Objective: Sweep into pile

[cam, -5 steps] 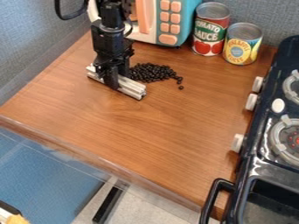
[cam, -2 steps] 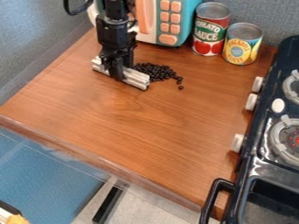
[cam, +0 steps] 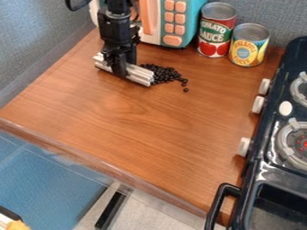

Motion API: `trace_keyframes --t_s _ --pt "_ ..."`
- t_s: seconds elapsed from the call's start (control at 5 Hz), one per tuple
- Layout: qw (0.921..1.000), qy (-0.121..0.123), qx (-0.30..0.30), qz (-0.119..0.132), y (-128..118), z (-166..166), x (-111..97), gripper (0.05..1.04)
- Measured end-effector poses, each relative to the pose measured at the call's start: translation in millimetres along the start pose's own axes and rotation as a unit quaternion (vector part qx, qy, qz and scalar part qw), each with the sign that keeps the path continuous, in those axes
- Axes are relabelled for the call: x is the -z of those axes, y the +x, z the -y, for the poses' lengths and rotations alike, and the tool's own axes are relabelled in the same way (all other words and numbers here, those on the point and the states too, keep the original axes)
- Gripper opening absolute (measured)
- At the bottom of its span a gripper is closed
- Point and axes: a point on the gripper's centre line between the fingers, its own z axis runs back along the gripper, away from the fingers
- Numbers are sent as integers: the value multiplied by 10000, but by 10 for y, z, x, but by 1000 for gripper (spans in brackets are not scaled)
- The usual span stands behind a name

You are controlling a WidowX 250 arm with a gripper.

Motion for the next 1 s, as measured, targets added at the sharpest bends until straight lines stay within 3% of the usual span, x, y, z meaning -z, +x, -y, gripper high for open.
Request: trace_keyframes --t_s 0.2,0.6,0.8,1.0 --pt "9999 12 -22 -111 -6 -33 19 373" --pt "9994 -257 40 -239 -58 -384 -339 373" --pt "9989 -322 90 -329 -152 -501 -358 373" --pt "9992 -152 182 -308 -344 -581 -216 373"
